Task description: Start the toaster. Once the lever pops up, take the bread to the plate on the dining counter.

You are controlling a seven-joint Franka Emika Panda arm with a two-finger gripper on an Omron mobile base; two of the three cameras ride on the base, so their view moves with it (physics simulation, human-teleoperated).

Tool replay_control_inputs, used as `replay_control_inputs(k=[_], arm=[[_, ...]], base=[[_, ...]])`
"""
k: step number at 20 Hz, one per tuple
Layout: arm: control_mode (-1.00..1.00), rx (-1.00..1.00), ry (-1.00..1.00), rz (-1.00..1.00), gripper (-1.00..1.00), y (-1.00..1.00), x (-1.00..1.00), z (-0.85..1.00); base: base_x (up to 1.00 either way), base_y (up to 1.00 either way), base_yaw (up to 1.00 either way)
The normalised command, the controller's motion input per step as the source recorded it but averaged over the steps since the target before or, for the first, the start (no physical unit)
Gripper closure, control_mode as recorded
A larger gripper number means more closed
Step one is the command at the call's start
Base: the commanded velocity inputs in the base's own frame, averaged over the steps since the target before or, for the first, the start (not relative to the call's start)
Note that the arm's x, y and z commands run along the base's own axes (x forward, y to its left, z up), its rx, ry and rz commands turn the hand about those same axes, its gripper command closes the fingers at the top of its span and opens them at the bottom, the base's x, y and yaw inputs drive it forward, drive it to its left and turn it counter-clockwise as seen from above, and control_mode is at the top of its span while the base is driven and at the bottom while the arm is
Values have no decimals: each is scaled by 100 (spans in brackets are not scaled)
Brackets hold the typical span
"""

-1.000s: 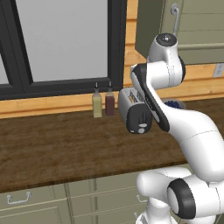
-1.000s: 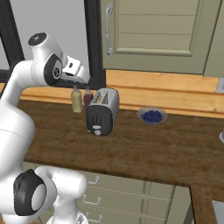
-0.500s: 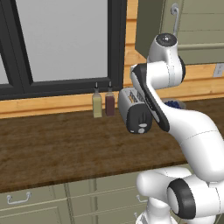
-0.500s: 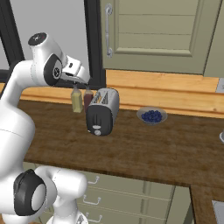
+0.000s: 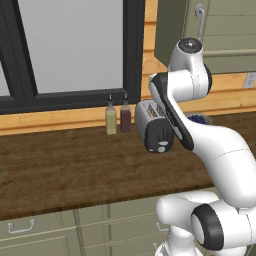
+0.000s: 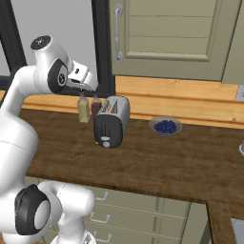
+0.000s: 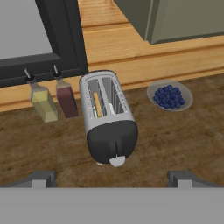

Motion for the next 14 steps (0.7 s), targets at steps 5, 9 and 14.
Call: replay_control_inputs(k=[5, 9, 14], arm=[[-100, 0, 0, 0, -100, 0, 0, 0], [-100, 0, 0, 0, -100, 0, 0, 0], [-100, 0, 0, 0, -100, 0, 0, 0]], base=[[0, 0, 0], [0, 0, 0], [0, 0, 0]])
